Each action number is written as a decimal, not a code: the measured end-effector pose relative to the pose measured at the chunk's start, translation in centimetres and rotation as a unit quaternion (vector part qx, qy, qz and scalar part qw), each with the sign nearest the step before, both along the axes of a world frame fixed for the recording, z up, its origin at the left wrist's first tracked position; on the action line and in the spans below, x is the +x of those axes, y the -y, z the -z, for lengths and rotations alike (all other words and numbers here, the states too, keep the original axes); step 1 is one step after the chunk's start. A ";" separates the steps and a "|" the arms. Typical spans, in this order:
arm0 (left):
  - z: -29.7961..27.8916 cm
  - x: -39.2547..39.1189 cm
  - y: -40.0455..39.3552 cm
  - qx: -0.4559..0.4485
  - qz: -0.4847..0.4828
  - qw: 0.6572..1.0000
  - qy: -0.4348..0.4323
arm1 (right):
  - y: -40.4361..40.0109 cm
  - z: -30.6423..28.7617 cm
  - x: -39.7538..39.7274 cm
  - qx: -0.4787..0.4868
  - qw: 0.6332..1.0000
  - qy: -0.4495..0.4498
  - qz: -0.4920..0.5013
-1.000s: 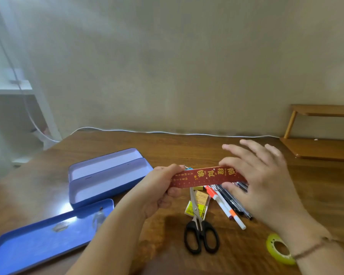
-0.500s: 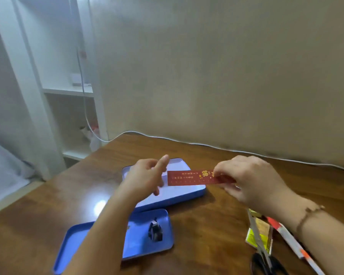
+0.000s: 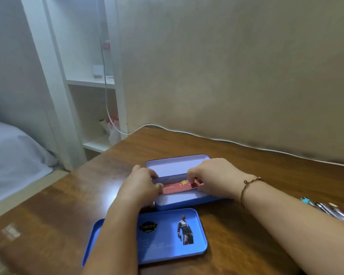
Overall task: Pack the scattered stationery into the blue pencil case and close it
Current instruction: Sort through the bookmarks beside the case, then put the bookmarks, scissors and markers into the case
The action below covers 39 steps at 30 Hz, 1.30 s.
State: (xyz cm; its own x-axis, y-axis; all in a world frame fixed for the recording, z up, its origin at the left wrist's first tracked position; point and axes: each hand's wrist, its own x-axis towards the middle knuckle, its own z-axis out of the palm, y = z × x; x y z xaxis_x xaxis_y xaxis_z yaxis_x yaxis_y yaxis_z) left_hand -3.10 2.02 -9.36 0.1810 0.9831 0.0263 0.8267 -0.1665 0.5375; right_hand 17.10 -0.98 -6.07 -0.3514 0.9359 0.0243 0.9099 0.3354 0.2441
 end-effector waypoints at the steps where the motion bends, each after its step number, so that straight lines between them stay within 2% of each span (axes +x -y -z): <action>1: -0.1 0.0 0.1 -0.005 0.011 1.000 0.005 | 0.0 0.1 0.0 0.010 1.000 0.010 -0.005; 4: -0.3 0.5 0.3 -0.002 0.054 0.998 -0.032 | 0.1 0.1 -0.4 0.039 0.997 0.061 -0.038; 8: -0.2 0.9 0.4 0.016 0.067 0.996 -0.061 | 0.0 0.1 -0.1 0.065 0.992 0.097 -0.050; 14: 0.2 1.0 0.0 0.049 0.062 0.995 -0.054 | 0.0 0.3 1.1 0.110 0.991 0.067 -0.026; 17: 0.3 1.0 -0.1 0.051 0.062 0.995 -0.054 | 0.3 0.3 1.8 0.098 0.995 -0.004 0.028; 19: 0.2 1.1 -0.2 0.054 0.061 0.995 -0.055 | 0.9 -0.7 3.3 0.116 0.986 -0.091 0.074; 23: 0.2 1.4 0.0 0.058 0.069 0.994 -0.063 | 5.0 -4.2 8.3 0.185 0.926 -0.304 0.128; 28: 0.2 2.9 0.7 0.067 0.105 0.988 -0.092 | 14.9 -5.5 11.6 0.211 0.893 -0.354 0.181; 32: -0.2 3.2 1.9 0.053 0.073 0.992 -0.089 | 21.1 -3.3 12.8 0.156 0.895 -0.320 0.268; 35: -1.0 5.0 3.8 0.133 0.006 0.989 -0.070 | 22.8 -1.2 14.5 0.111 0.885 -0.280 0.355; 37: -1.8 7.2 5.8 0.179 0.055 0.982 -0.038 | 23.4 -0.4 15.1 0.072 0.880 -0.270 0.383; 39: -2.7 9.6 8.0 0.195 0.161 0.968 -0.009 | 23.9 -0.2 15.0 0.038 0.881 -0.284 0.376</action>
